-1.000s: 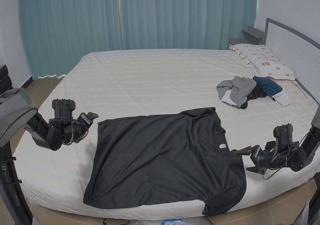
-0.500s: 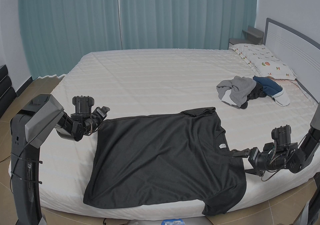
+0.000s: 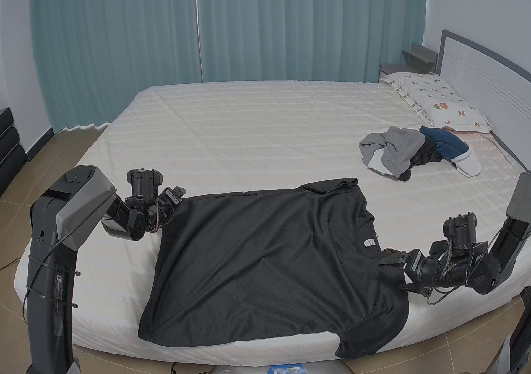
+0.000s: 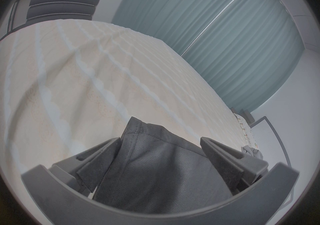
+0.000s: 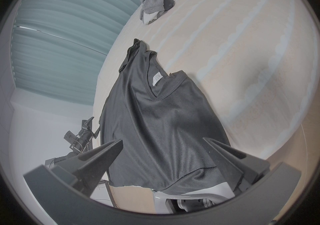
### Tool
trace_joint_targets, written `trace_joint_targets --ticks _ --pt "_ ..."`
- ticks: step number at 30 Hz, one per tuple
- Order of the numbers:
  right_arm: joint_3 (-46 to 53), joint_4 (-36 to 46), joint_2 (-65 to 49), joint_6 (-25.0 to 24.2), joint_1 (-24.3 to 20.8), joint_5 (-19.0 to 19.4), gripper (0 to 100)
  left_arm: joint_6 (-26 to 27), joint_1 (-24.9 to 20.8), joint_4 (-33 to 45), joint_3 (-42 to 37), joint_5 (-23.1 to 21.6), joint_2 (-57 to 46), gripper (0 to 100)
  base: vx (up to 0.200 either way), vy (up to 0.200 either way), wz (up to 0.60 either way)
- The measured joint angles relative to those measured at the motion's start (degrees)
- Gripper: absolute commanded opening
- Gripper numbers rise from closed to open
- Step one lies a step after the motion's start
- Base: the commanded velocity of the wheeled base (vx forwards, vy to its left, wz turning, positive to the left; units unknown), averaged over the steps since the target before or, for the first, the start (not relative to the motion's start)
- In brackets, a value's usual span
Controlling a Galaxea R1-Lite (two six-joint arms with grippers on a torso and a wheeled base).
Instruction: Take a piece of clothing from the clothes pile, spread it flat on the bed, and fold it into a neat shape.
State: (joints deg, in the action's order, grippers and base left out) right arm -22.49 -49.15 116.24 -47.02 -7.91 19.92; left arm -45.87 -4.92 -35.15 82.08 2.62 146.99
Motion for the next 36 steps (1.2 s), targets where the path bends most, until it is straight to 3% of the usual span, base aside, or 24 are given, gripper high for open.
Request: trace_joint_targets --ticks 1,13,21,36 --pt "0.1 -0.1 0.1 0.0 0.0 0.0 100 0.0 0.0 0.0 0.1 0.0 0.2 0 0.000 0.000 0.00" --pt "0.3 -0.2 0.3 0.1 0.0 0.0 100 -0.1 0.6 0.3 3.3 0.7 1.8 0 0.000 0.000 0.00" --pt "0.3 -0.3 0.0 0.1 0.4 -0.1 100 -0.1 2.1 0.2 9.8 6.2 4.6 0 0.000 0.000 0.00" --pt "0.2 -0.6 -0.2 0.1 0.8 -0.2 100 -0.1 4.1 0.1 13.9 6.5 6.8 0 0.000 0.000 0.00"
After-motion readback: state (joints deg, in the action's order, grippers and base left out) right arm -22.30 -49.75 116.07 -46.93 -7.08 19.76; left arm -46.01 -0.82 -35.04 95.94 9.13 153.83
